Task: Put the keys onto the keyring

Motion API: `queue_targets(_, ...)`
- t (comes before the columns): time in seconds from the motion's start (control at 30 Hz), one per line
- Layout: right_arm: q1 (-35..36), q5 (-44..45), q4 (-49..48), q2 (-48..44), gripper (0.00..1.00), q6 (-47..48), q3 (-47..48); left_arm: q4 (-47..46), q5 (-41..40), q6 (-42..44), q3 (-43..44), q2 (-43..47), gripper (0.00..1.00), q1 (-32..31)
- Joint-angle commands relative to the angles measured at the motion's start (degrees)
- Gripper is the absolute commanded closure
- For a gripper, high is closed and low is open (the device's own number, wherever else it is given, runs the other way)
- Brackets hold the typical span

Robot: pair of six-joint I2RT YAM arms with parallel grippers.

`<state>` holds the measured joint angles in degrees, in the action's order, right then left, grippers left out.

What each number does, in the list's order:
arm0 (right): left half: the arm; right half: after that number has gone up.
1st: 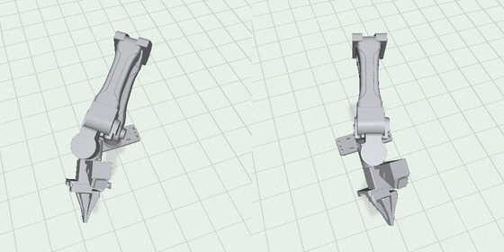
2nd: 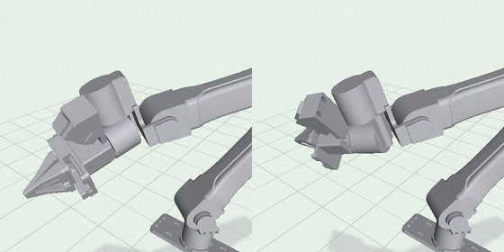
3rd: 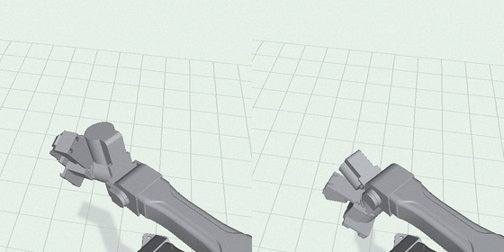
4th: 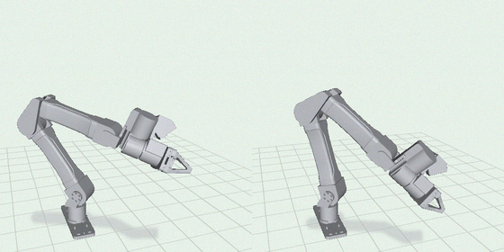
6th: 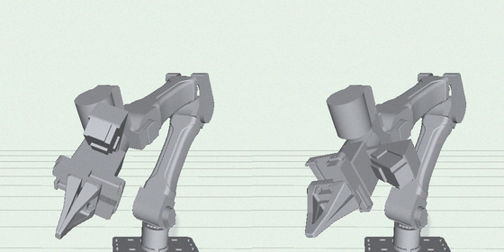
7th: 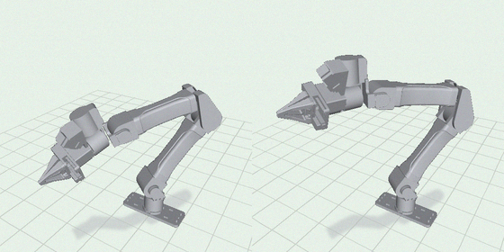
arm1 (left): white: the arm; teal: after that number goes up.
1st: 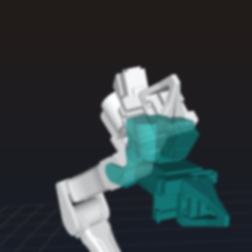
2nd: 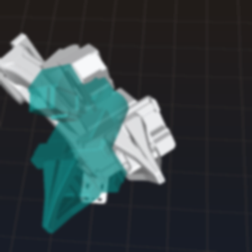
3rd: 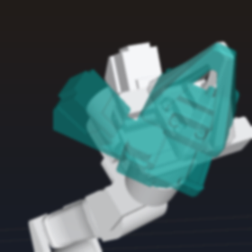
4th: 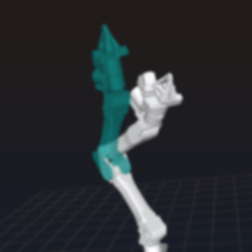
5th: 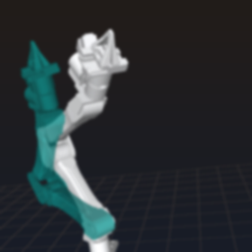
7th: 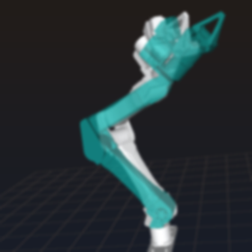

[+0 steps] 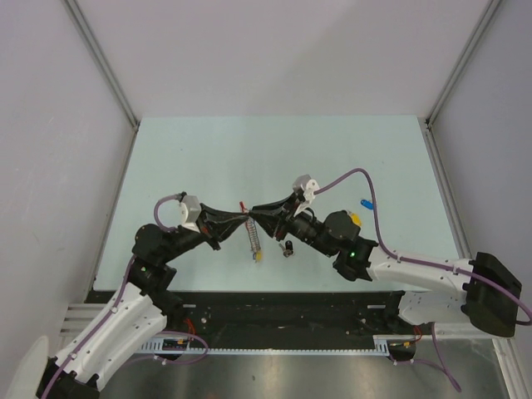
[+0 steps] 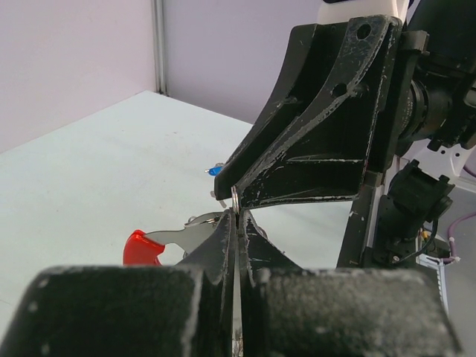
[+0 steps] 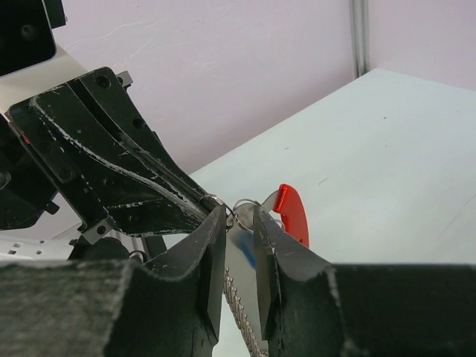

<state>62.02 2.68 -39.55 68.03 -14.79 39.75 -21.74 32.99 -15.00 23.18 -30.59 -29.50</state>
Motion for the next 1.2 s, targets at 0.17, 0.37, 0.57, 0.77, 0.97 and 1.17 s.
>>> queue_targets(0.17,1.6,4.6,-5.7,1.8,0.84,0.2,0.1,-2.9,0.1,0.4,0.3,0.9,1.0,-0.2)
queue_targets(0.37,1.8,4.1,-4.9,1.0,1.0,3.5,0.2,-0.8,-0.1,1.5,0.8,1.1,1.0,-0.3)
queue_targets(0.57,1.9,3.1,0.4,-1.7,1.0,11.9,2.1,5.6,-0.5,5.3,2.8,1.3,0.99,-0.3)
queue_targets(0.77,1.8,0.0,4.9,-2.5,1.0,18.3,4.5,8.6,0.0,6.8,4.4,0.2,0.97,-0.2)
queue_targets(0.97,1.8,-2.0,9.2,-2.5,1.0,22.3,7.3,11.4,2.1,8.1,6.2,-2.3,0.88,-0.2)
queue_targets(1.17,1.8,-4.9,11.9,-2.2,1.0,24.2,9.1,13.2,1.6,9.4,7.2,-2.9,0.82,-0.3)
